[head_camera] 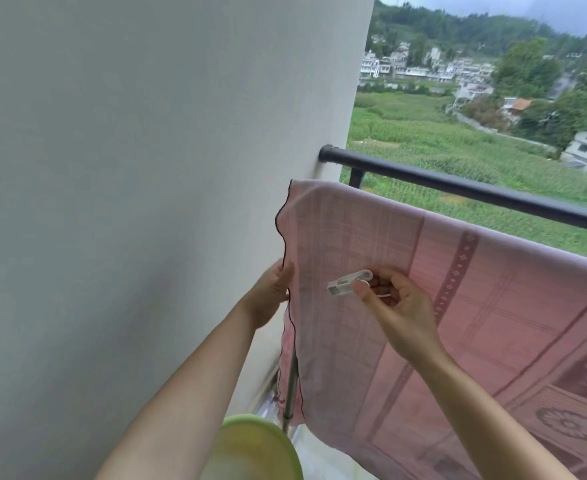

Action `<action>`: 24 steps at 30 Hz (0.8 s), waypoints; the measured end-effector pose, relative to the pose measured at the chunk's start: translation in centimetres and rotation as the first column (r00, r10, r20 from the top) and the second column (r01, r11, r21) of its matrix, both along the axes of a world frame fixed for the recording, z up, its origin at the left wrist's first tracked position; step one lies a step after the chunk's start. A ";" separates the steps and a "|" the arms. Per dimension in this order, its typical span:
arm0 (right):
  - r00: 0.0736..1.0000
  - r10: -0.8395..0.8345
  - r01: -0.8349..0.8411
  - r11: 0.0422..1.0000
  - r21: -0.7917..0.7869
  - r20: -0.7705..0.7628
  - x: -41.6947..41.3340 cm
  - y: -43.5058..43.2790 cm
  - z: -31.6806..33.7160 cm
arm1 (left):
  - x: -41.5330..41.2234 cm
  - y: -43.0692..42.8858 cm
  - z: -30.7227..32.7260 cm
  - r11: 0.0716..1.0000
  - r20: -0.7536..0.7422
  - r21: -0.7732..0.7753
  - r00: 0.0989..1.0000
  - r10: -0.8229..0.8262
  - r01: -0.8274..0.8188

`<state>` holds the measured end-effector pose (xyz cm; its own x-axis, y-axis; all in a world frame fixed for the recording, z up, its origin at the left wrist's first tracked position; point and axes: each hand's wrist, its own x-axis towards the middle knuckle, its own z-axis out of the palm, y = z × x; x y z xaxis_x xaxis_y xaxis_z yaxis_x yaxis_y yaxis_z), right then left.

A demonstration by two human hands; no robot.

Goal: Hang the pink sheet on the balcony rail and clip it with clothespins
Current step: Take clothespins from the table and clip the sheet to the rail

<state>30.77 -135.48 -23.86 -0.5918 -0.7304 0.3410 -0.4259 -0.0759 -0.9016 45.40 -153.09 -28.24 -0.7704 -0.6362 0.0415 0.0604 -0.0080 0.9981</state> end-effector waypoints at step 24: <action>0.643 0.346 -0.004 0.894 0.448 -0.684 2.9 -14.8 15.3 | -0.1 -0.7 -0.5 0.904 -0.210 0.405 0.949 0.236 -0.135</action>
<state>33.70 -150.23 -8.55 -0.1161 -0.9548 0.2738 -0.9641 0.0421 -0.2621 45.30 -153.75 -28.72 -0.6335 -0.7715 -0.0591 0.3434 -0.3488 0.8720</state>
